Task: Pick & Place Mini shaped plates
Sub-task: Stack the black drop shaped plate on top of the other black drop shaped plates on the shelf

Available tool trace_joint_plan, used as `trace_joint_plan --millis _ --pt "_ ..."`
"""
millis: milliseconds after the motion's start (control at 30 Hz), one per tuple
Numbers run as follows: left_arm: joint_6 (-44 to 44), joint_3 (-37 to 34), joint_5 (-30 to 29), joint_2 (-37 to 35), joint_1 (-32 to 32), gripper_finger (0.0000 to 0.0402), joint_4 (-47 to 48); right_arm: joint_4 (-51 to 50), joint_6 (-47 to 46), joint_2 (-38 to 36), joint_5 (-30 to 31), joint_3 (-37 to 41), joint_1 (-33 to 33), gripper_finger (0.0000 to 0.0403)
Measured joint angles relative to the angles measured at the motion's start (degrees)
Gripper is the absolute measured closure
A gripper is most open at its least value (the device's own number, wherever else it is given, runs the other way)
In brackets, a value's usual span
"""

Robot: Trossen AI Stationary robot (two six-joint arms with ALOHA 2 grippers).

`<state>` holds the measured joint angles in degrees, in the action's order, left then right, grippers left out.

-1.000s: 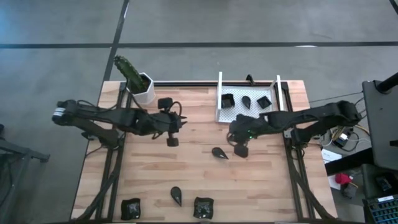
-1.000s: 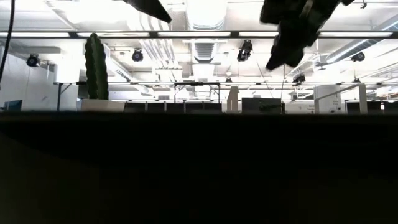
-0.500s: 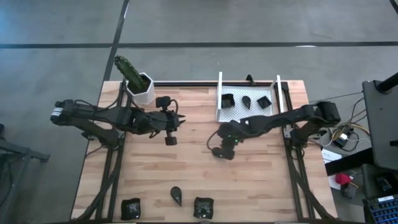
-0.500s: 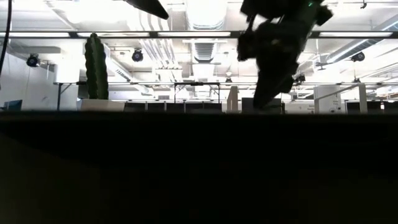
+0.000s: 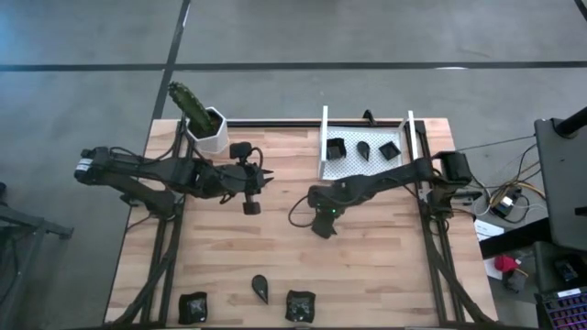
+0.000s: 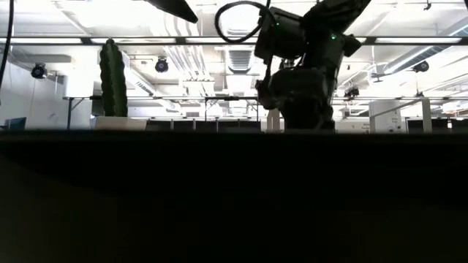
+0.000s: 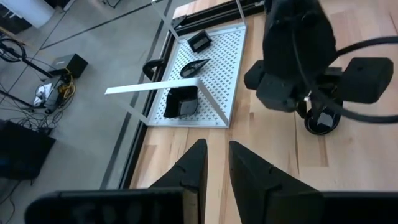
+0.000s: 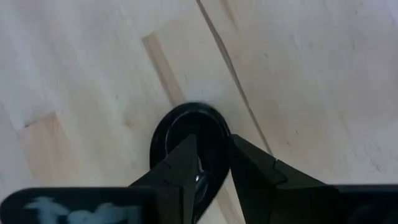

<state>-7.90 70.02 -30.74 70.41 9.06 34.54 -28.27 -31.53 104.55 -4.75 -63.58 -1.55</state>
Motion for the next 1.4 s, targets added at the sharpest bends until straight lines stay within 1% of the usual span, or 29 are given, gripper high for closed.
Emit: trace_joint_plan --millis 200,400,533,600,733,833,933,967,1167,1400 --pt "0.0 0.0 0.0 0.0 0.3 0.0339 0.0 -0.7 0.4 2.1 0.3 -0.6 0.6 0.0317" --pt "0.0 0.0 0.0 0.0 0.5 0.0339 0.0 -1.0 0.6 2.2 0.2 0.3 0.6 0.031" --pt "0.0 0.0 0.0 0.0 0.6 0.0339 0.0 -0.8 0.7 2.2 -0.8 0.6 0.6 0.0311" --pt "0.0 0.0 0.0 0.0 0.6 0.0339 0.0 -0.5 0.5 2.2 -1.7 0.9 0.6 0.0316" --pt "0.0 0.0 0.0 0.0 0.6 0.0339 0.0 -0.4 0.6 2.2 -1.6 1.0 0.6 0.0332" --pt "0.0 0.0 0.0 0.0 0.6 0.0339 0.0 -0.3 0.6 2.2 -1.5 1.1 0.6 0.0355" --pt "0.0 0.0 0.0 0.0 0.6 0.0339 0.0 -0.2 0.6 2.2 -1.4 1.1 0.6 0.0386" --pt "0.0 0.0 0.0 0.0 0.6 0.0339 0.0 0.0 0.6 2.2 -1.4 1.1 0.6 0.039" --pt "0.0 0.0 0.0 0.0 0.6 0.0339 0.0 0.0 0.6 1.8 -1.9 1.2 0.5 0.0394" --pt "0.0 0.0 0.0 0.0 0.6 0.0339 0.0 -0.4 0.4 -1.2 -1.9 1.2 0.6 0.0394"
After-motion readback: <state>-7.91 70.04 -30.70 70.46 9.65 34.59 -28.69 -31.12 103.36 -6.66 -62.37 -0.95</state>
